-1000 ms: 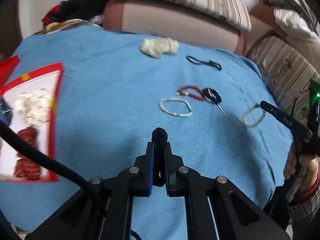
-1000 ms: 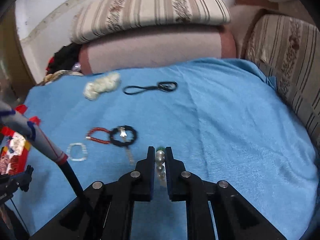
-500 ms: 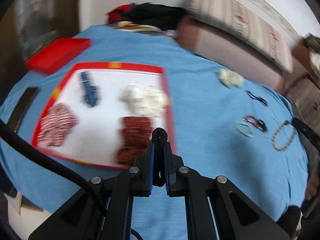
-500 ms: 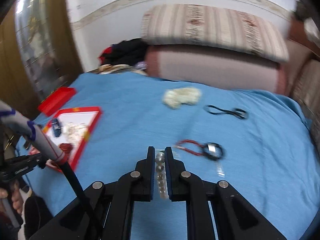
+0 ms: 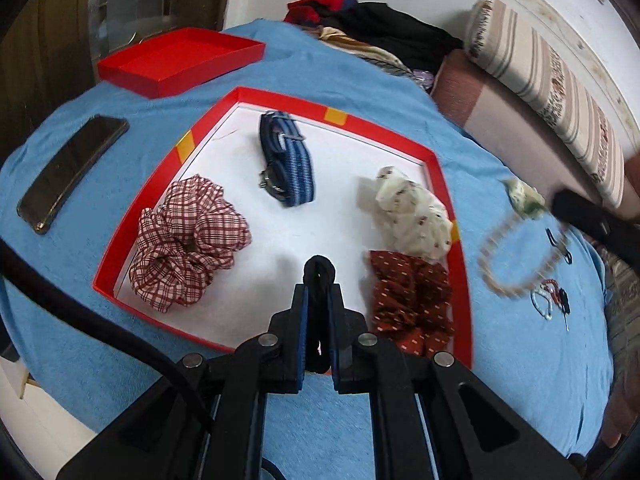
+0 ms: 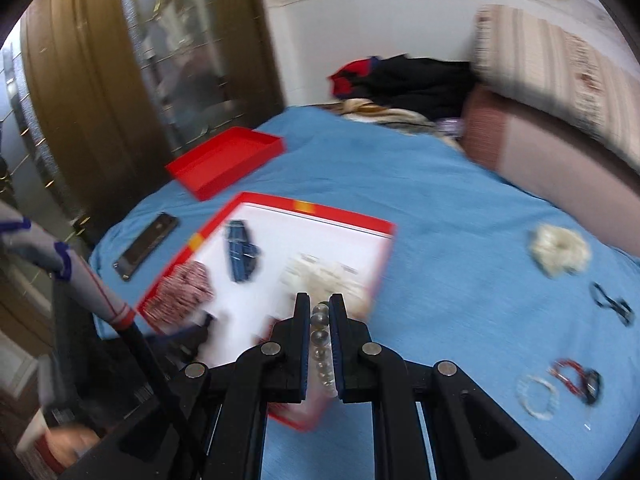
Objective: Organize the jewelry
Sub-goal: 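Carry the hair tie and pearl bracelet into the tray and release both, then lift both tools away from the tray toward the remaining jewelry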
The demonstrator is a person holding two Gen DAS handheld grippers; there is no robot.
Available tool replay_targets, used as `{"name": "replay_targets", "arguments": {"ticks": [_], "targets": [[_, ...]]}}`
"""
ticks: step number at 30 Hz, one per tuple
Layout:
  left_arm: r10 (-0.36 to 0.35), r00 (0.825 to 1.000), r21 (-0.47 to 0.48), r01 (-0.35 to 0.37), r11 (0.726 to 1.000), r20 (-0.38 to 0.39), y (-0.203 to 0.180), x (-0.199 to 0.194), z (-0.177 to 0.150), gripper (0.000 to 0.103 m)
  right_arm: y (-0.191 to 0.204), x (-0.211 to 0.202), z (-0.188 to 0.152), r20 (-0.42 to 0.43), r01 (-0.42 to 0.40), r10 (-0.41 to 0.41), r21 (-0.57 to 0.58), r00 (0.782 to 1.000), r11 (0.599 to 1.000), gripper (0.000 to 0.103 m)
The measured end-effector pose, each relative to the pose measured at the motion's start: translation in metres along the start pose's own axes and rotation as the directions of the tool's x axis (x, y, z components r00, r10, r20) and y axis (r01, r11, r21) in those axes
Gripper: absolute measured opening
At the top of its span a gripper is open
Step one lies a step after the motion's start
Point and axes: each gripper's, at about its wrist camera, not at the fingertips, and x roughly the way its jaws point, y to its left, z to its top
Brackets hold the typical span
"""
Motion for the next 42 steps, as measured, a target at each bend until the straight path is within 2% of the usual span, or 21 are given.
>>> {"name": "replay_targets", "arguments": {"ticks": [6,11,14,15,17,18,21,25,28,32,35,40,42], "targets": [[0.003,1.000,-0.036,-0.003,0.999,-0.006,0.015,0.010,0.004,0.008,0.033,0.071,0.027,-0.078,-0.089,0.090,0.020,0.993,0.996,0.010],[0.002,1.000,-0.065,-0.003,0.998,-0.012,0.025,0.015,0.006,0.009,0.036,0.120,0.023,-0.156,-0.080,0.086,0.044,0.984,0.996,0.010],[-0.003,1.000,-0.070,0.002,0.998,-0.008,0.028,0.014,0.006,0.010,0.030,0.128,0.021,-0.173,-0.064,0.071,0.047,0.982,0.997,0.011],[0.001,1.000,-0.071,-0.001,0.997,-0.006,0.028,0.013,0.006,0.012,0.028,0.127,0.021,-0.169,-0.056,0.064,0.049,0.984,0.997,0.011],[0.003,1.000,-0.078,-0.003,0.997,0.004,0.028,0.010,0.006,0.025,0.024,0.123,0.022,-0.158,-0.048,0.056,0.051,0.986,0.998,0.013],[-0.001,1.000,-0.081,0.001,0.997,0.008,0.028,0.008,0.006,0.031,0.022,0.116,0.023,-0.147,-0.046,0.052,0.048,0.988,0.998,0.017],[-0.007,1.000,-0.079,0.009,0.997,0.026,0.021,-0.003,0.006,0.035,0.018,0.097,0.024,-0.110,-0.022,0.025,0.028,0.994,0.999,0.029],[0.005,0.998,-0.070,-0.001,0.998,0.055,0.010,-0.021,0.006,0.045,0.003,0.064,0.021,-0.068,-0.001,0.004,0.036,0.998,0.999,0.033],[0.021,0.997,-0.056,-0.016,0.998,0.080,0.000,-0.036,0.002,0.050,-0.021,0.028,0.006,-0.028,0.037,-0.036,0.043,0.999,0.998,0.041],[0.024,0.996,-0.022,-0.022,1.000,0.089,-0.020,-0.051,-0.001,0.053,-0.072,-0.020,-0.031,-0.014,0.124,-0.123,0.078,0.992,0.989,0.042],[0.008,0.996,0.020,-0.010,1.000,0.087,-0.043,-0.057,-0.009,0.055,-0.123,-0.058,-0.068,-0.026,0.198,-0.196,0.153,0.980,0.968,0.042],[-0.033,0.999,0.105,0.029,0.994,0.032,-0.097,-0.048,-0.024,0.057,-0.218,-0.124,-0.141,-0.065,0.297,-0.294,0.351,0.954,0.888,0.042],[-0.052,0.999,0.142,0.051,0.989,0.005,-0.121,-0.041,-0.031,0.057,-0.243,-0.143,-0.164,-0.076,0.319,-0.316,0.409,0.946,0.855,0.042]]}}
